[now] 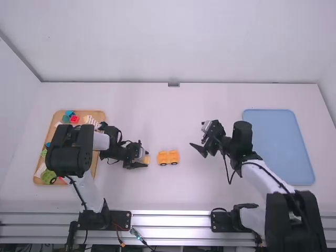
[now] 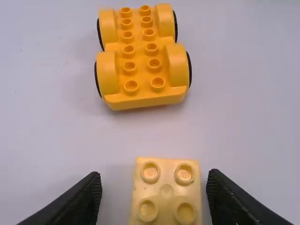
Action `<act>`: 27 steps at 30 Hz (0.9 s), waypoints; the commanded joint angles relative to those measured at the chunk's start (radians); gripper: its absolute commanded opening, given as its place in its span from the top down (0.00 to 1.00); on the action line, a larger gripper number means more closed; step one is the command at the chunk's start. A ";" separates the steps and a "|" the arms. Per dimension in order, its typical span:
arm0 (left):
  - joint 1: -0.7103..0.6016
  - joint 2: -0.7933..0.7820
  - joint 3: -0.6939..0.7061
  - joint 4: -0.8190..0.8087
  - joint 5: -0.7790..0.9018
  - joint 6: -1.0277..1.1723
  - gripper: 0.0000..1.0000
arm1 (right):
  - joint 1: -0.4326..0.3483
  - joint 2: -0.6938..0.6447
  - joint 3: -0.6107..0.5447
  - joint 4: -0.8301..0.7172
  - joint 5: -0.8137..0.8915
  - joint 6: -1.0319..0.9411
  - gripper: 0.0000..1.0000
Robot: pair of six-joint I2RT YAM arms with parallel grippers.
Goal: Assemble lego blocks to make yellow taxi
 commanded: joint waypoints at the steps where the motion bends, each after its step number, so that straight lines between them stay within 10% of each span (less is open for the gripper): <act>1: 0.009 0.011 -0.034 0.014 0.019 -0.001 0.39 | -0.010 0.134 0.038 0.039 -0.239 -0.103 0.01; 13: 0.010 0.011 -0.058 0.114 -0.023 -0.131 0.64 | 0.097 0.417 0.088 0.049 -0.223 -0.310 0.01; 16: 0.010 0.011 -0.053 0.118 -0.012 -0.132 0.84 | 0.143 0.438 0.087 0.047 -0.182 -0.310 0.01; 27: 0.009 0.011 -0.037 0.119 0.032 -0.136 0.92 | 0.283 0.456 0.087 0.051 0.018 -0.302 0.00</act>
